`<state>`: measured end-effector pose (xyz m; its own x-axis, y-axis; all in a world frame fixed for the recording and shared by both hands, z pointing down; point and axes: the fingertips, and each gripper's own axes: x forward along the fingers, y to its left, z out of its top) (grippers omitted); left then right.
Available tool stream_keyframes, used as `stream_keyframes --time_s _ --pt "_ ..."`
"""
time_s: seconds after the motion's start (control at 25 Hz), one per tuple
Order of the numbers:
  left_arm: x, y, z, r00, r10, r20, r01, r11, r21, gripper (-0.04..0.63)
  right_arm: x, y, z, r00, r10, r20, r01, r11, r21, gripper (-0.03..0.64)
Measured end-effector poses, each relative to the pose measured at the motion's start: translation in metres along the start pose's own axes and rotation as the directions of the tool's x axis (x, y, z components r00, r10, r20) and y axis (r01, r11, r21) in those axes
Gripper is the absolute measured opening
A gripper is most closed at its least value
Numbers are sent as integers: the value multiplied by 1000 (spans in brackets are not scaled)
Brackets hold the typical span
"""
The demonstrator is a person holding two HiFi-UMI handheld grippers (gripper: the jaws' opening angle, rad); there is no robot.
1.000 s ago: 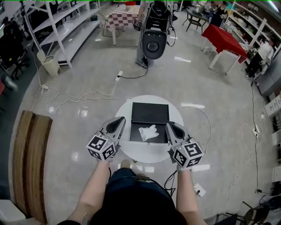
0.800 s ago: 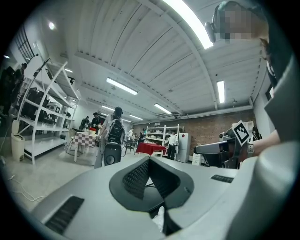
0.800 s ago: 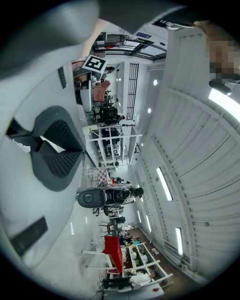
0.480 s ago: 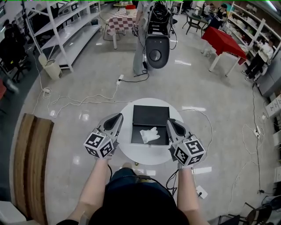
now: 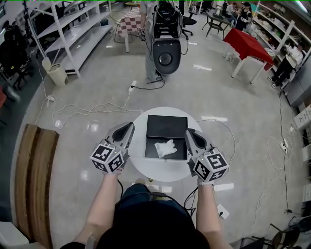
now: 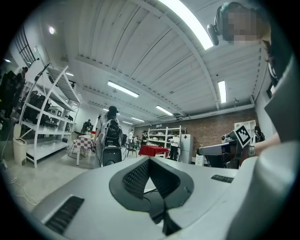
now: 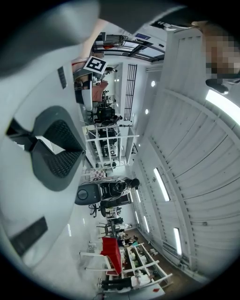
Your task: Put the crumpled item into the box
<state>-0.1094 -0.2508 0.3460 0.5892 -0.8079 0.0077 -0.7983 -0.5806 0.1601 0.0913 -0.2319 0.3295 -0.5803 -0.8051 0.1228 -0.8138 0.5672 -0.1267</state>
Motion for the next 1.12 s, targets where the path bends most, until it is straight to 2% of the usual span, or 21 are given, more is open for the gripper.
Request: stream_keyframes --time_s 1.12 --pt "15 23 -16 999 13 -33 -14 1000 -20 12 28 -10 -10 1000 11 -26 -12 1000 -4 5"
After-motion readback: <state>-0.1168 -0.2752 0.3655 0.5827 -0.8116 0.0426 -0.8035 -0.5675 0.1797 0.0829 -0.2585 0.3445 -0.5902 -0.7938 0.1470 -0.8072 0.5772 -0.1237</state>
